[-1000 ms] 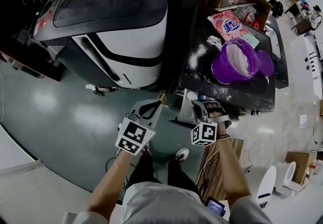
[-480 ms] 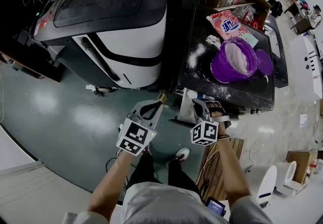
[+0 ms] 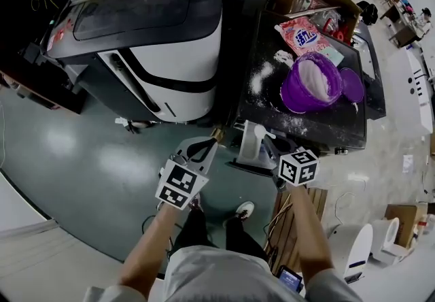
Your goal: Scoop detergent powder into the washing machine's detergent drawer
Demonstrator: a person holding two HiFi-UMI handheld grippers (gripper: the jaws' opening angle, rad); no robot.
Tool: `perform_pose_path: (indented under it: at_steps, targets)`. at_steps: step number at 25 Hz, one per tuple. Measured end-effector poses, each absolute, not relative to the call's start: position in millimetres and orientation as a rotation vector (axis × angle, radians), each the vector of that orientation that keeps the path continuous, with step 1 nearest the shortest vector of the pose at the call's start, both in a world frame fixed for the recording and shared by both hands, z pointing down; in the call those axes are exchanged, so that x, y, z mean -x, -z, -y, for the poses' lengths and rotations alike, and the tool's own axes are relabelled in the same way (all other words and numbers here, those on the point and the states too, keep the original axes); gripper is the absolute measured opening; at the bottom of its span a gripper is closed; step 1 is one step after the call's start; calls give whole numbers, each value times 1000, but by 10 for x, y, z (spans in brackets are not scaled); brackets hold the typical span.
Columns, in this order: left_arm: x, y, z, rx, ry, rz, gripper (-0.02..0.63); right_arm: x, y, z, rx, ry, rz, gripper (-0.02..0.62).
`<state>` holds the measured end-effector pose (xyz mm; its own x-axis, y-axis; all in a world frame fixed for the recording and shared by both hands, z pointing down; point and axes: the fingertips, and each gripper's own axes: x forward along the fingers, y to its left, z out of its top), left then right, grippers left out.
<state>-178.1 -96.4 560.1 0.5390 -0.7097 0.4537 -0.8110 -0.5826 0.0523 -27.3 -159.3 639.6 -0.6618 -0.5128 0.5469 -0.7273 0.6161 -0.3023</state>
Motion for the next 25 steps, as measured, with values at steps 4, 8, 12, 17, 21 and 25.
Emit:
perform_pose_path:
  at_steps: [4, 8, 12, 17, 21, 25]
  targets:
    - [1756, -5584, 958, -2516, -549, 1267, 9, 235, -6360, 1520, -997, -891, 2461, 3]
    - [1704, -5536, 968, -2522, -536, 1256, 9, 215, -6241, 1441, -1014, -936, 2492, 3]
    - [1662, -5454, 995, -2527, -511, 1256, 9, 142, -6072, 1370, -1040, -850, 2501, 3]
    - [1605, -5319, 1056, -2545, -483, 1254, 9, 33, -5721, 1365, -1097, -791, 2549, 3]
    - [1540, -5123, 1145, -2570, -447, 1258, 9, -162, -5320, 1388, -1184, -720, 2594, 3]
    - [1461, -4909, 1248, -2615, -426, 1261, 9, -374, -4927, 1407, -1273, -612, 2620, 3]
